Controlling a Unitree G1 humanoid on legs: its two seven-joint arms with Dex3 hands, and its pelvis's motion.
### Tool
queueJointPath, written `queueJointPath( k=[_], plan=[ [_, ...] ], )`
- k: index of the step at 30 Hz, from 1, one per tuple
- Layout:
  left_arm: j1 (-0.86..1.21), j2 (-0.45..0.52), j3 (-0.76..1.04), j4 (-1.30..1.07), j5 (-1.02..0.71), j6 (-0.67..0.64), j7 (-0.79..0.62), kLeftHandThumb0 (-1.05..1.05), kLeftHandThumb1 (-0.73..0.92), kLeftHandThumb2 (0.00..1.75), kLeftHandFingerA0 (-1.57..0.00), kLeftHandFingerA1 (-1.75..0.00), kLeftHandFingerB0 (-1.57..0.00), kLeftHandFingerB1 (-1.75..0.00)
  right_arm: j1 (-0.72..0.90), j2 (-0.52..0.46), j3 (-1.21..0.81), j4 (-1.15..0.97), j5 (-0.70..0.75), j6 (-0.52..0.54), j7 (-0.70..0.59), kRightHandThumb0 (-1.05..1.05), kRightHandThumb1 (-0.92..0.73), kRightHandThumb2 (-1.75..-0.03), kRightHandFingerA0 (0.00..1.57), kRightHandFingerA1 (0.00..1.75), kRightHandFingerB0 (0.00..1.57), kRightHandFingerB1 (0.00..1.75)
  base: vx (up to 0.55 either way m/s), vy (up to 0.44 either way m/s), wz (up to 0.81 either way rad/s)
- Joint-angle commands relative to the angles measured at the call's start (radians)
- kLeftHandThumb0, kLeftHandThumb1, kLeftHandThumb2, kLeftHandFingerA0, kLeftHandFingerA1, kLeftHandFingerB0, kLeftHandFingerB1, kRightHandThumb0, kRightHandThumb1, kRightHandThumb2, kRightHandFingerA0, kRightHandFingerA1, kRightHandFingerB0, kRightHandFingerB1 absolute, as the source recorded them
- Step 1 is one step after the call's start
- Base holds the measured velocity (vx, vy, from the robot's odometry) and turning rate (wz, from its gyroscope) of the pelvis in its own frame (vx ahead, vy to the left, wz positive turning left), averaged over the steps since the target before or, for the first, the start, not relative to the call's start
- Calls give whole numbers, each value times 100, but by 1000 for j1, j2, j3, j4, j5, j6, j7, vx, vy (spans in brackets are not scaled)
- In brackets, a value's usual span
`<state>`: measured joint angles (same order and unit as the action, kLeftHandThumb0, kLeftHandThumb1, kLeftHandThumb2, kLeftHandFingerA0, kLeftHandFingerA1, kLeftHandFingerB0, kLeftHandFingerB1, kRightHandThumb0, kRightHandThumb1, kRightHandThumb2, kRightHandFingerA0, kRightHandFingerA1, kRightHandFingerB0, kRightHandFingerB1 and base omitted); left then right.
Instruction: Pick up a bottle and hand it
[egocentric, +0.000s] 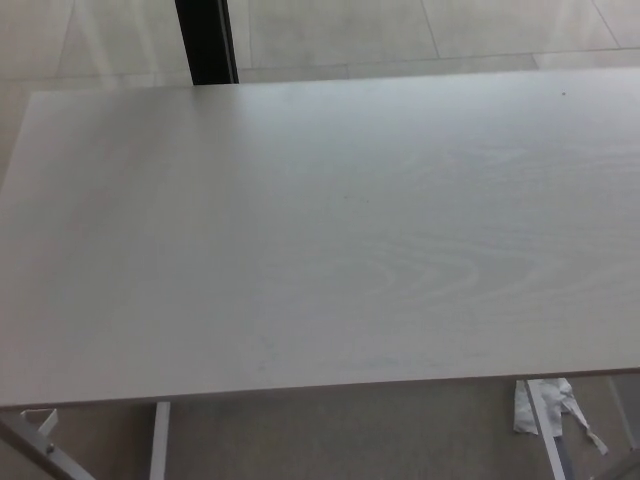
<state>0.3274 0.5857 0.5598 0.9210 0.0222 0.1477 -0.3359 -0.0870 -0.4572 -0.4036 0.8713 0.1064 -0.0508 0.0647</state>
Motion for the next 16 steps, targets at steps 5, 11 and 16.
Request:
queueJointPath(
  k=[5, 11, 16],
  plan=[
    [-115, 0, 58, -140, -134, 52, 10, -66, 58, 58, -35, -87, -26, -46, -5, -22, -3, -7, 10, -24, 3, -66, -56, -57, 108, 82, 39, 64, 0, 0, 0],
    [-130, -10, 3, -165, -130, 52, -19, -61, 40, 80, -48, -73, -23, -50, 9, -11, -17, 1, 28, -25, 12, -58, -37, -90, 129, 127, 44, 70, 0, 0, 0],
    [-129, -11, -8, -115, -131, -16, 4, -69, 35, 76, -51, -72, -37, -47, 19, -18, -8, 0, 18, -38, 19, -67, -55, -57, 116, 144, 39, 64, 0, 0, 0]
  ],
)
